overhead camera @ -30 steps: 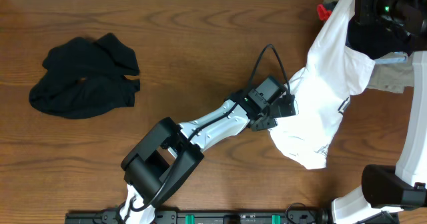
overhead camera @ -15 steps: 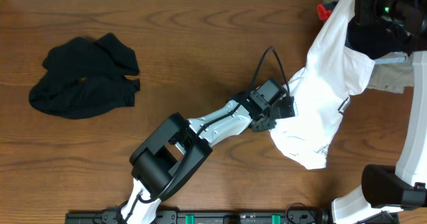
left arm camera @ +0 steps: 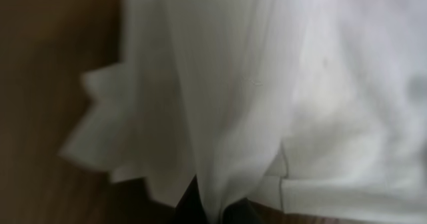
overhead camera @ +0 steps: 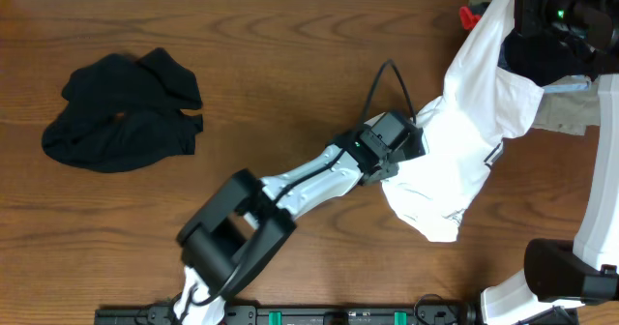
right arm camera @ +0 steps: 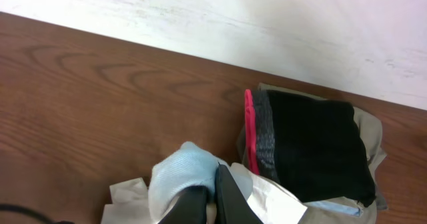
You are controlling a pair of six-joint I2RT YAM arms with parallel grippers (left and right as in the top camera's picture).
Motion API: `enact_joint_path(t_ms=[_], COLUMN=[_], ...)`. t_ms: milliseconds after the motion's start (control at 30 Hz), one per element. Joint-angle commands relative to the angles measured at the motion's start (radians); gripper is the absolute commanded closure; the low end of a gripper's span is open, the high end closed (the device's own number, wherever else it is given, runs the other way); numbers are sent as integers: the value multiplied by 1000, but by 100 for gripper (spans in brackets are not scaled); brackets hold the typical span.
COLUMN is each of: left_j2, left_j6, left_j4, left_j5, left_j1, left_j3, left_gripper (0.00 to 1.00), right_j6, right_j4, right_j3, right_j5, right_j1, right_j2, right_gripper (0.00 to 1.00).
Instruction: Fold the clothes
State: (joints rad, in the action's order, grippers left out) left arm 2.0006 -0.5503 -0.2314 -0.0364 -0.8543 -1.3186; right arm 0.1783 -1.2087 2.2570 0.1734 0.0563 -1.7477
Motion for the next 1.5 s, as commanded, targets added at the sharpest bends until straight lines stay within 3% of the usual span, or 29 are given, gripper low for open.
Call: enact_joint_path(t_ms=[0, 233, 600, 767, 833, 867, 1200, 1333, 1467], left_j2=[-108, -208, -211, -211, -211, -211, -211, -232, -312], left_j6=[56, 55, 55, 55, 55, 55, 55, 69, 188], left_j4=[-9, -51, -85, -86, -86, -86, -116, -103, -111], left_j5=[-43, -43, -24, -24, -24, -24, 69, -25, -138], left_j1=[13, 33, 33, 33, 33, 33, 33, 56, 148], left_j3=[-8, -8, -8, -8, -8, -8, -8, -11, -55], left_gripper=[94, 94, 94, 83, 83, 94, 94, 94, 94], right_j6=[15, 21, 21, 21, 21, 21, 21, 21, 21], right_j4=[-3, -10, -16, -16, -17, -18, -19, -19, -15], right_j3=[13, 13, 13, 13, 13, 13, 13, 13, 13], right_j5=[11, 11, 11, 11, 11, 11, 11, 11, 11], right_j1=[9, 9, 9, 9, 9, 9, 9, 9, 9], right_j2=[-5, -5, -5, -5, -5, -5, -5, -5, -5], right_gripper=[95, 95, 95, 95, 95, 96, 96, 96, 98])
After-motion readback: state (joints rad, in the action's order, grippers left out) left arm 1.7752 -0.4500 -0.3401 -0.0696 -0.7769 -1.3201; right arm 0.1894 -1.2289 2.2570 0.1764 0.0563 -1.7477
